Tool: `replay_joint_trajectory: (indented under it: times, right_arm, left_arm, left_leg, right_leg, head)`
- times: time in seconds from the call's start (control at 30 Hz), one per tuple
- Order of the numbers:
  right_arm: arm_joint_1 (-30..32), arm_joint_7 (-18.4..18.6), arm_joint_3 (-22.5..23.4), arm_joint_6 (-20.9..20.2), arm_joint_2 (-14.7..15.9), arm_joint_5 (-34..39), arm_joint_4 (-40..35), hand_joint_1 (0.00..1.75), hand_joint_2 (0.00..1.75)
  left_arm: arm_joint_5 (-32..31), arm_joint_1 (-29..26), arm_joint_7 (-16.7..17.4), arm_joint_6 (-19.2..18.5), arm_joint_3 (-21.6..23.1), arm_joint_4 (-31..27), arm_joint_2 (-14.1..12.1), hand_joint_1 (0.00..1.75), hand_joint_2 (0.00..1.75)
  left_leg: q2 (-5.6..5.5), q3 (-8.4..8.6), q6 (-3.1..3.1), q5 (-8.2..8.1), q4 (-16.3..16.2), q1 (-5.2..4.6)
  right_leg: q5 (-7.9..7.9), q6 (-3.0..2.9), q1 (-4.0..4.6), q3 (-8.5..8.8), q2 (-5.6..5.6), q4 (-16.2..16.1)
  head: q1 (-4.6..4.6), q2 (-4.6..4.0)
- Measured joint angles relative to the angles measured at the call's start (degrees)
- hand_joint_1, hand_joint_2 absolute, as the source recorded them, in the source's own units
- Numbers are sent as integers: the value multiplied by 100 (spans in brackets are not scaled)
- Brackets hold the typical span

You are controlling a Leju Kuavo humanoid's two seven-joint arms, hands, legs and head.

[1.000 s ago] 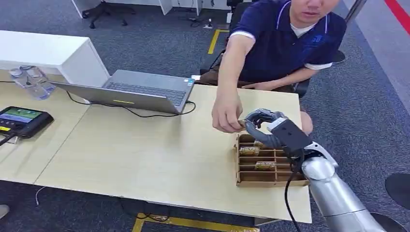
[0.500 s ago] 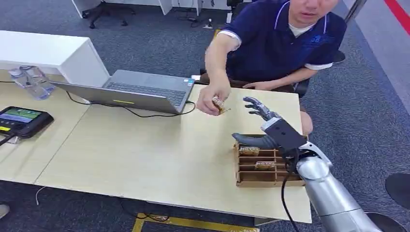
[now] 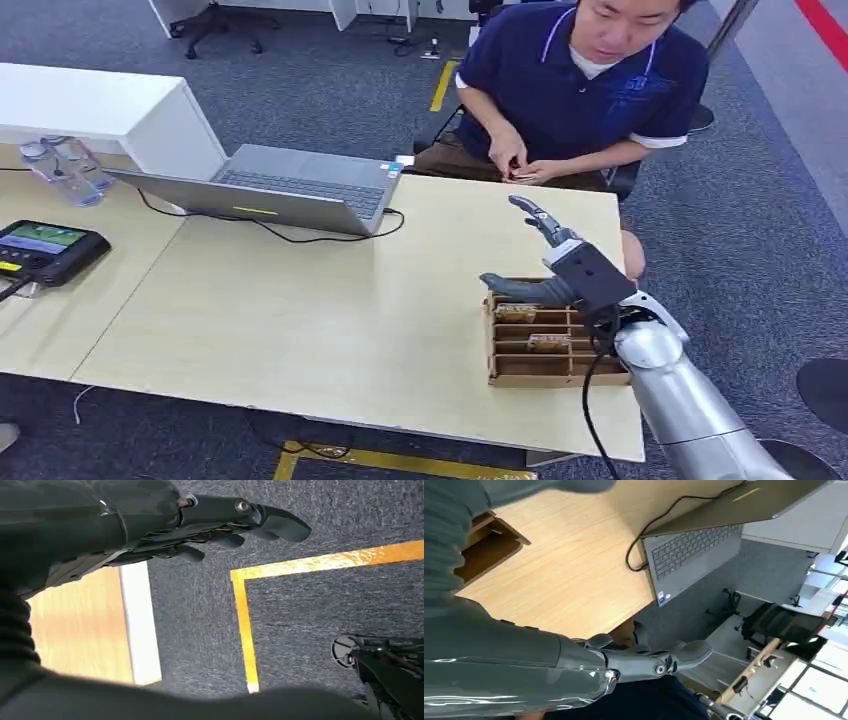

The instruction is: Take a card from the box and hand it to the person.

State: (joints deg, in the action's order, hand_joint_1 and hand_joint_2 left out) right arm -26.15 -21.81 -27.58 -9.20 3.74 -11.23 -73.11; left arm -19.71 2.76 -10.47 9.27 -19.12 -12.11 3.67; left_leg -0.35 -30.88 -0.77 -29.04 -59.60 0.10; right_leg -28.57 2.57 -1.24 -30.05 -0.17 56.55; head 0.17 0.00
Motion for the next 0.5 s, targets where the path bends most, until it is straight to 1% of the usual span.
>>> replay_joint_trajectory:
  times: [0.07, 0.13, 0.2, 0.27, 0.4, 0.47, 0.5]
  right_arm:
    - [1, -9, 2, 37, 0, 11, 0, 175, 175]
    - [7, -44, 37, 230, 0, 0, -2, 175, 175]
    - [40, -72, 142, 637, 9, -107, -22, 175, 175]
    - [100, -61, 339, 1168, 48, -309, -70, 175, 175]
    - [241, 46, 952, 2132, 177, -753, -98, 175, 175]
    - [312, 76, 1308, 2435, 219, -916, -75, 175, 175]
    - [340, 76, 1441, 2490, 238, -955, -55, 175, 175]
  left_arm:
    - [0, 0, -2, 2, -2, 0, 0, 0, 0]
    - [9, 0, -11, 11, -18, 0, 0, 0, 0]
    - [39, -2, -15, 46, -37, 0, 0, 0, 0]
    - [74, -5, -20, 59, -88, 0, 0, 0, 0]
    - [122, -9, -28, 63, -177, 0, 2, 0, 0]
    - [131, -19, -28, 63, -192, 0, 2, 0, 0]
    - [131, -23, -28, 66, -210, 0, 2, 0, 0]
  left_leg:
    - [0, 0, 0, 0, 0, 0]
    - [0, 2, 0, 0, 0, 0]
    - [0, 2, 0, 0, -1, -1]
    - [0, 2, 0, 0, -1, -2]
    - [-4, -1, -1, -1, -2, -5]
    - [-4, -2, -1, -1, -2, -6]
    - [-3, -1, -1, -2, -2, -6]
  right_leg:
    - [0, 0, 0, 0, 0, 0]
    - [0, 0, 0, -1, 0, -1]
    - [0, 0, 0, -1, 0, -1]
    - [0, 0, -1, -2, 0, -1]
    - [0, 0, -2, -2, -7, -3]
    - [0, 0, -4, -4, -7, -3]
    - [0, 0, -4, -6, -6, -4]
  head:
    - [0, 0]
    - [0, 0]
    - [0, 0]
    - [0, 0]
    - [0, 0]
    - [0, 0]
    - [0, 0]
